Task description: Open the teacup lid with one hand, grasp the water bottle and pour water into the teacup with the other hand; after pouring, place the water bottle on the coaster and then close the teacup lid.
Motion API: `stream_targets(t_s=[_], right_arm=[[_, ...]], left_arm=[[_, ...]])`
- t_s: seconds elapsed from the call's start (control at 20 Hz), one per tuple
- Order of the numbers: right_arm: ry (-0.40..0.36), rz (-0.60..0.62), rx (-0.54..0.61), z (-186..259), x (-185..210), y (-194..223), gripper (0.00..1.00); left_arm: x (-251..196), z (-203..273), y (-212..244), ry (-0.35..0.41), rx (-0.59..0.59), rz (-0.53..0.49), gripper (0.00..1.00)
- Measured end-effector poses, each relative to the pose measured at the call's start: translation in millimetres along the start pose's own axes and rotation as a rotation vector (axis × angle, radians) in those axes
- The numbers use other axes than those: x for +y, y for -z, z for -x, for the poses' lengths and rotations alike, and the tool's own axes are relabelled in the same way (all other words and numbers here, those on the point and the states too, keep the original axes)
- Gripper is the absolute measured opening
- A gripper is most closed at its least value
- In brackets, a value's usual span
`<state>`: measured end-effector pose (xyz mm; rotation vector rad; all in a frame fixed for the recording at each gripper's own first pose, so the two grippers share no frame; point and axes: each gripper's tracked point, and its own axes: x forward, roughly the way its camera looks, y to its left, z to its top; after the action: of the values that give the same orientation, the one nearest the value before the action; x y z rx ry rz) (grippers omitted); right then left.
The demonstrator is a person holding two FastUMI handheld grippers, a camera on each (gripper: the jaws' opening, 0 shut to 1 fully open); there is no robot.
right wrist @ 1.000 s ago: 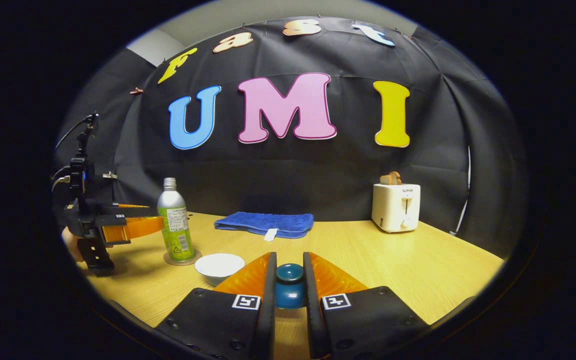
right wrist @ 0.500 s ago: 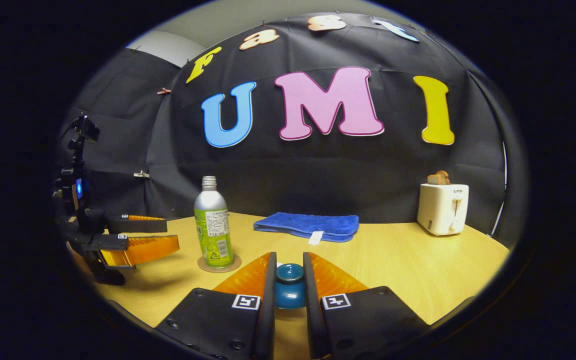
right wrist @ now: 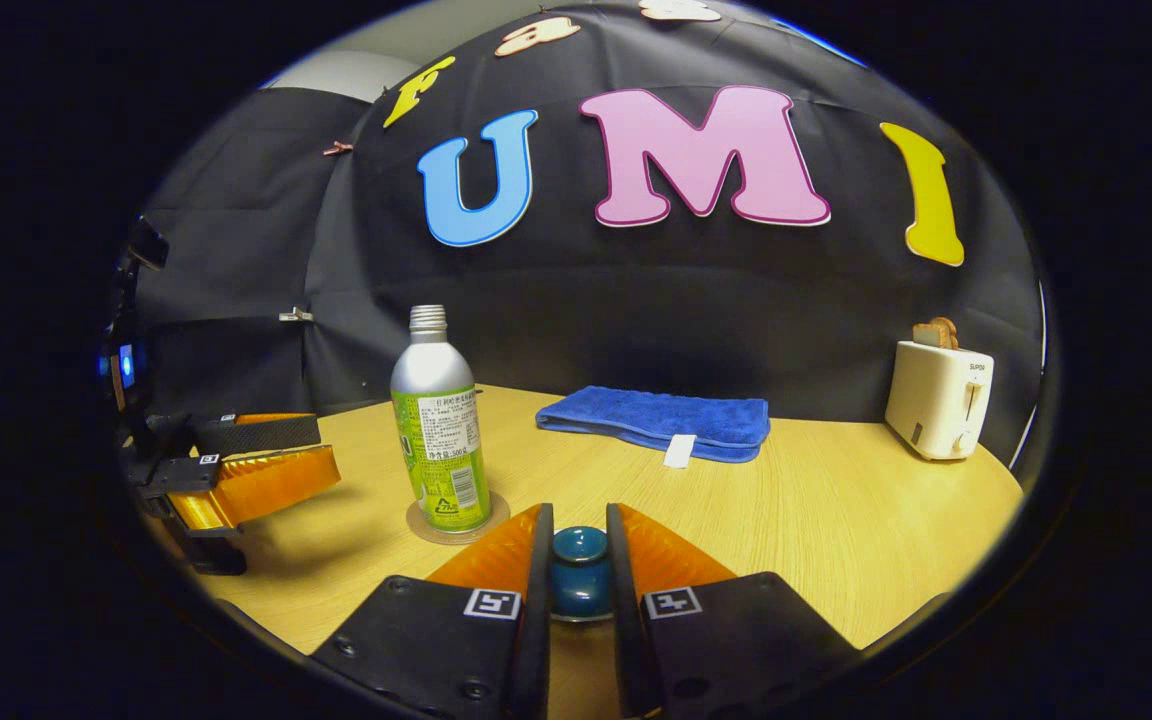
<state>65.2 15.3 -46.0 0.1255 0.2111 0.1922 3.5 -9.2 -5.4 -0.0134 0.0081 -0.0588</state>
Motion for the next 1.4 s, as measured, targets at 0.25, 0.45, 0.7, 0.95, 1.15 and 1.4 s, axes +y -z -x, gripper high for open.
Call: stream_targets(t_s=[0.25,0.45,0.7,0.95,1.15,1.4], right_arm=[[-0.007,0.003,0.021,-2.3,1.0,3.1,0.25],[-0.012,-0.004,0.036,-2.3,1.5,5.0,0.27],[0.016,-0.013,0.024,0.1,-3.7,3.1,0.59],[0.105,-0.012,-0.079,33.8,-12.8,-10.0,0.70],[0.171,-0.013,-0.149,66.4,-16.4,-14.9,0.69],[0.172,-0.013,-0.155,83.7,-11.4,-13.7,0.70]], left_arm=[[-0.7,0.4,-2.0,0.008,0.000,-0.001,0.97],[-0.3,0.6,-2.5,0.008,0.000,-0.001,0.97],[-0.6,0.7,-2.4,0.008,0.001,-0.001,0.97],[-0.4,0.8,-3.2,0.008,0.001,-0.001,0.97],[2.6,0.5,-3.3,-0.011,0.002,-0.001,0.97],[5.8,-1.2,-1.9,-0.040,0.001,-0.001,0.97]])
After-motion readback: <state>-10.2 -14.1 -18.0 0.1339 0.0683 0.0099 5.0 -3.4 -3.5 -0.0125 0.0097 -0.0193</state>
